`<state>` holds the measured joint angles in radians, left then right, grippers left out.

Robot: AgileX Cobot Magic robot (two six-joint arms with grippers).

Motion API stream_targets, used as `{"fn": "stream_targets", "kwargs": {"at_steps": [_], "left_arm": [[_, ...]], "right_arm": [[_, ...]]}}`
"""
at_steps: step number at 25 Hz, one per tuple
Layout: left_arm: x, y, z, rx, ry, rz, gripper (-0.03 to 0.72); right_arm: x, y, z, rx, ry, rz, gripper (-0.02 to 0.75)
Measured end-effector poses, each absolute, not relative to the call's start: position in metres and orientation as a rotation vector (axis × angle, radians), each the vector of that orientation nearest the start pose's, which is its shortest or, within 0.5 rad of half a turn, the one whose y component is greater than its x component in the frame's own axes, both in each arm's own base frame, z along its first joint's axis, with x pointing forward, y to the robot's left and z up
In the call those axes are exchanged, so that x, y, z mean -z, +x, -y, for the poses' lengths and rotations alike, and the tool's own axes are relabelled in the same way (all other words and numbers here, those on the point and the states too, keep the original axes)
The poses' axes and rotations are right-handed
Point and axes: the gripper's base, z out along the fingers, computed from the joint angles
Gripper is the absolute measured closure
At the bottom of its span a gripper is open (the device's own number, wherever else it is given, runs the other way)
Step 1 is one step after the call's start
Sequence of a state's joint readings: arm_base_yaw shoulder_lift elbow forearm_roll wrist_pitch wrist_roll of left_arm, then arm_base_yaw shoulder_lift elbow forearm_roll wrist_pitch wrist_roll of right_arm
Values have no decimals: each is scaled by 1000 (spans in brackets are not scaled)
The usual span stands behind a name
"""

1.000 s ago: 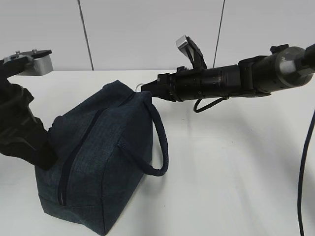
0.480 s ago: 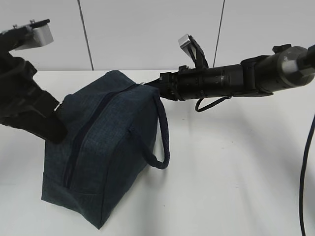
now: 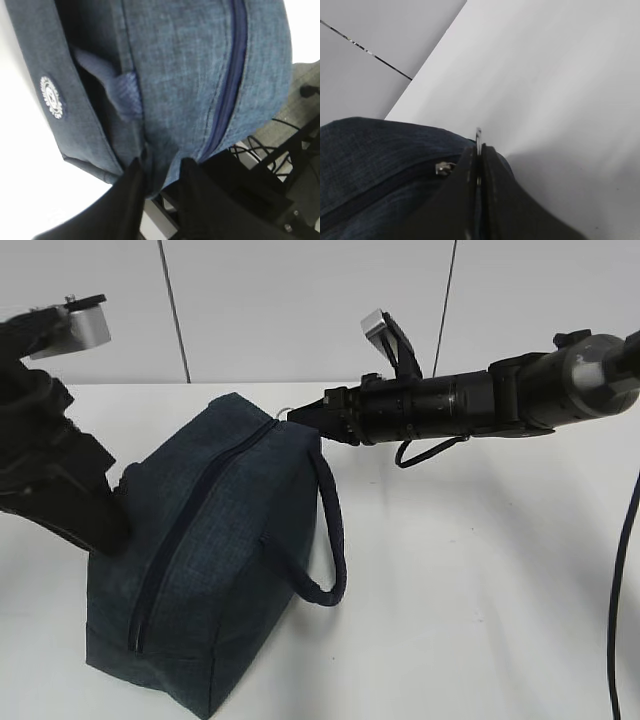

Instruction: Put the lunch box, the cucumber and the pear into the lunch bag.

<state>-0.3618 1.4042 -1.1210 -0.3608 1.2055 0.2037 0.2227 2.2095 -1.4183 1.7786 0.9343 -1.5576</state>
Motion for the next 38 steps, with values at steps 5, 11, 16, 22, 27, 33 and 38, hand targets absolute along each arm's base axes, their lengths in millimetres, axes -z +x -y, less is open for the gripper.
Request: {"fn": "stream_targets", "kwargs": {"at_steps": [5, 11, 16, 22, 27, 33, 38], "left_arm": [[-286, 236, 122, 540, 684, -2927, 449], [-284, 238, 120, 501, 689, -2927, 246], [-304, 251, 121, 434, 688, -2810, 204], [-345, 268, 126, 441, 646, -2603, 202], [-356, 284, 132, 444, 611, -2509, 202], [-336, 316, 144, 438, 613, -2558, 206], [-328, 338, 151, 427, 619, -2571, 261]], "right_arm": [[-160, 429, -171, -1271, -494, -1974, 720], [-172, 434, -174, -1280, -527, -1922, 720], [-174, 434, -174, -1300, -538, -1910, 720], [-174, 434, -175, -1302, -537, -1912, 720], [-174, 433, -175, -1305, -537, -1911, 720], [-174, 433, -175, -1304, -540, -1912, 720], [-174, 433, -175, -1306, -541, -1911, 720]]}}
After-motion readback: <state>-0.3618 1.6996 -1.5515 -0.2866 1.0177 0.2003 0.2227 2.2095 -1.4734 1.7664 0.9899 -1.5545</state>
